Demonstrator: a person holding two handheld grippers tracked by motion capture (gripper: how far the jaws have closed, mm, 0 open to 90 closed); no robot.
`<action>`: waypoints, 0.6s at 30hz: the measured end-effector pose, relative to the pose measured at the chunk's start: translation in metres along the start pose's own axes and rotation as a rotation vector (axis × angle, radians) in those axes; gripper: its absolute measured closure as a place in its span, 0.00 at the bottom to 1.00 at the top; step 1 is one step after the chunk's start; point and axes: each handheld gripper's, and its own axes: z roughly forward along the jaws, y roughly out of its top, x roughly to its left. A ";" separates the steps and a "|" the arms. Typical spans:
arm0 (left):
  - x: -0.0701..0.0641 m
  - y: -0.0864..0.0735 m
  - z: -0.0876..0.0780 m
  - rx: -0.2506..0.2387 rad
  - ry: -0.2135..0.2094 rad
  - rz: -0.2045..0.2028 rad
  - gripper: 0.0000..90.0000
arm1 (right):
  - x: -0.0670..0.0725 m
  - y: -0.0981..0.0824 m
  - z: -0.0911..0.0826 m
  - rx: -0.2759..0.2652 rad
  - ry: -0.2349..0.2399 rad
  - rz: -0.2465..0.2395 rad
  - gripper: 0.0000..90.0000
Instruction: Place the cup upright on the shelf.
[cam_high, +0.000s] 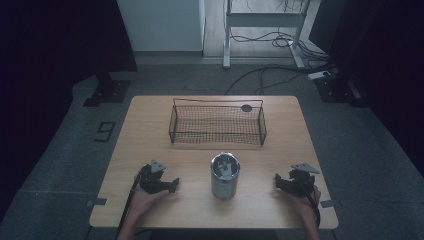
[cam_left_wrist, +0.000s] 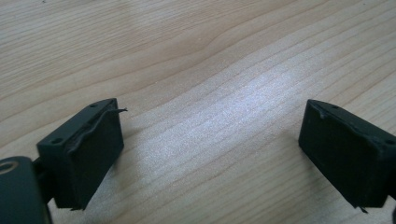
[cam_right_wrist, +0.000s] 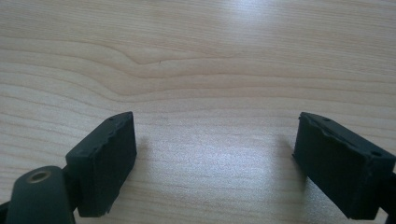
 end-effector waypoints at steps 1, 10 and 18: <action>0.000 0.000 0.000 0.000 0.000 0.000 0.08 | 0.000 0.000 0.000 0.000 0.000 0.000 0.14; -0.002 -0.002 -0.004 -0.022 0.017 -0.044 0.16 | 0.000 0.000 0.000 -0.002 -0.002 -0.002 0.15; -0.002 -0.001 -0.013 -0.071 -0.018 -0.054 0.17 | 0.001 0.000 0.000 -0.002 -0.009 0.003 0.15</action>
